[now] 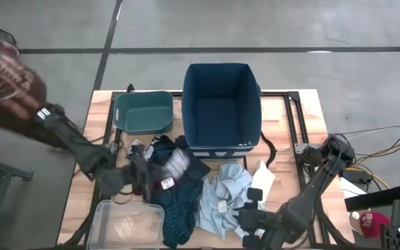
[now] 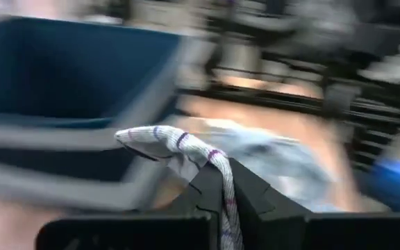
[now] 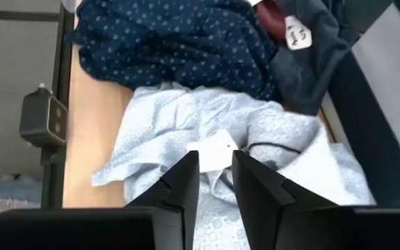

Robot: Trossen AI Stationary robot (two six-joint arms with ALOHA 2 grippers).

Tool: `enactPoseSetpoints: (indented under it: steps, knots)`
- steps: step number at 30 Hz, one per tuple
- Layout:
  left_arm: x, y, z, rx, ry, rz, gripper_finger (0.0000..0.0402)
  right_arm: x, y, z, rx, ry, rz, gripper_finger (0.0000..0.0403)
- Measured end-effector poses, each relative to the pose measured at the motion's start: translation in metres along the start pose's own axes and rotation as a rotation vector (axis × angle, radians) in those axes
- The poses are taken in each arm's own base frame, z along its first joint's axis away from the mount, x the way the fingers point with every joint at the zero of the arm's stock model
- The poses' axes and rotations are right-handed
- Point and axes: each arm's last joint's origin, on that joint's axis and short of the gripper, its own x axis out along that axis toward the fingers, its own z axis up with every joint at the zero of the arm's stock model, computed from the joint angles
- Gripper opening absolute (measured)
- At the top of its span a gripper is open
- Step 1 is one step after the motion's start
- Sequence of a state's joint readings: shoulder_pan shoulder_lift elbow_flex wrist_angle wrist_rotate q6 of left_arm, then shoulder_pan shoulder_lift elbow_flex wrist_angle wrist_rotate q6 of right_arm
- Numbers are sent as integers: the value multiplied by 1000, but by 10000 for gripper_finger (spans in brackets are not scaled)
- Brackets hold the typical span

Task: Pick & Place Cloths
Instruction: Put the gray sock into the blue bin

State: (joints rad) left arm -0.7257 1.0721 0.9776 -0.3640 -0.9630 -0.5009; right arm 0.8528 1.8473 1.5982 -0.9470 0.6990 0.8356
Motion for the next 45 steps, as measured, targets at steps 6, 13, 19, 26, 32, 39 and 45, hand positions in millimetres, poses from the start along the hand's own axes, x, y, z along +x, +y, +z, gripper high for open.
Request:
enactPoseSetpoints:
  steps: [6, 13, 19, 26, 32, 39, 45]
  knots:
    - [-5, 34, -9, -97, -61, 313, 6, 10, 4, -5, -22, 17, -25, 81]
    - [18, 70, -8, -106, -52, 537, 18, 14, 7, -8, -32, 20, -35, 51]
    - [45, 117, 0, -129, 75, 707, 12, 16, 8, -9, -36, 24, -41, 32]
    - [58, 169, 2, -228, 206, 820, 22, 16, 9, -9, -33, 23, -41, 32]
    - [60, 188, 0, -225, 252, 870, 24, 16, 8, -8, -11, 7, -52, 44]
    - [62, 195, -8, -170, 301, 894, 26, 17, 8, -8, 0, -4, -54, 57]
    - [63, 199, -14, -139, 327, 909, 70, 17, 9, -7, 5, -10, -52, 64]
